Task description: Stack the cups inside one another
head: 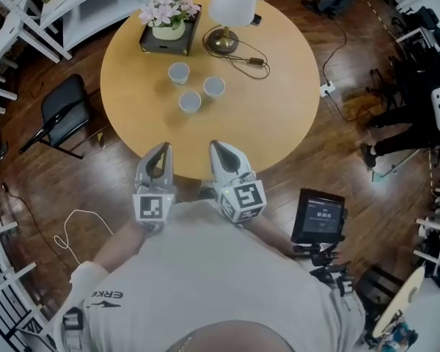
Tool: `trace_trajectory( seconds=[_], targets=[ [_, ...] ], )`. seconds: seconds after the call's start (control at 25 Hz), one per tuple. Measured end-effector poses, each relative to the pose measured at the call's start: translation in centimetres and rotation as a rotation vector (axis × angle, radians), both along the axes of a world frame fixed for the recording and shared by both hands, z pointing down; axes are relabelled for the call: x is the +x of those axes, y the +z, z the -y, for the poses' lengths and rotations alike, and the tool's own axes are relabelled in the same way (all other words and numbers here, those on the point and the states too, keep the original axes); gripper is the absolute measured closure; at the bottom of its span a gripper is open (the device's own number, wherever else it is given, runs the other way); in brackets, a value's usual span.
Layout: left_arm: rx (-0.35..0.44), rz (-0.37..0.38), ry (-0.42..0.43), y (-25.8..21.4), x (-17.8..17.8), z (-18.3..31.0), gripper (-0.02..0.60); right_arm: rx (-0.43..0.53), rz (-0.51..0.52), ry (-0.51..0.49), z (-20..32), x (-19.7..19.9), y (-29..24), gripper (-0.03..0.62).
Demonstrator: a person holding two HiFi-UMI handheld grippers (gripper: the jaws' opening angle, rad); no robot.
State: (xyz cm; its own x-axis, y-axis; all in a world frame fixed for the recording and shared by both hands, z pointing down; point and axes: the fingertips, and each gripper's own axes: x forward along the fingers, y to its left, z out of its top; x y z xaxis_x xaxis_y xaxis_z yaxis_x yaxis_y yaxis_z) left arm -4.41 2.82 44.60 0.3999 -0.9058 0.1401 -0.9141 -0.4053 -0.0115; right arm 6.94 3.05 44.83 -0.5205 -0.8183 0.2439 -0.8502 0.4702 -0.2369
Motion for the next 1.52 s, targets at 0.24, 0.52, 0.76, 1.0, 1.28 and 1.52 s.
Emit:
trace_trajectory(
  seconds=[0.24, 0.52, 0.76, 1.0, 1.28, 1.52],
  targets=[
    [-0.025, 0.019, -0.047, 0.5, 1.5, 3.6, 0.580, -0.030, 0.000, -0.033, 3.9, 2.0, 1.3, 0.580],
    [-0.074, 0.022, -0.035, 1.8, 1.7, 6.2, 0.580, -0.020, -0.071, -0.033, 6.6, 2.4, 2.1, 0.580],
    [-0.078, 0.017, 0.020, 3.2, 1.1, 9.6, 0.580, 0.021, -0.207, -0.004, 9.2, 1.4, 2.6, 0.580],
    [-0.096, 0.027, 0.052, 4.6, -0.2, 12.9, 0.580, -0.015, -0.287, 0.046, 11.9, 0.8, 4.4, 0.580],
    [-0.113, 0.080, 0.100, 7.3, -0.7, 15.9, 0.580, -0.055, -0.438, 0.060, 14.3, 0.9, 7.5, 0.579],
    [-0.128, 0.111, 0.141, 9.6, -0.2, 17.6, 0.580, -0.118, -0.465, 0.073, 15.4, 1.6, 9.9, 0.579]
  ],
)
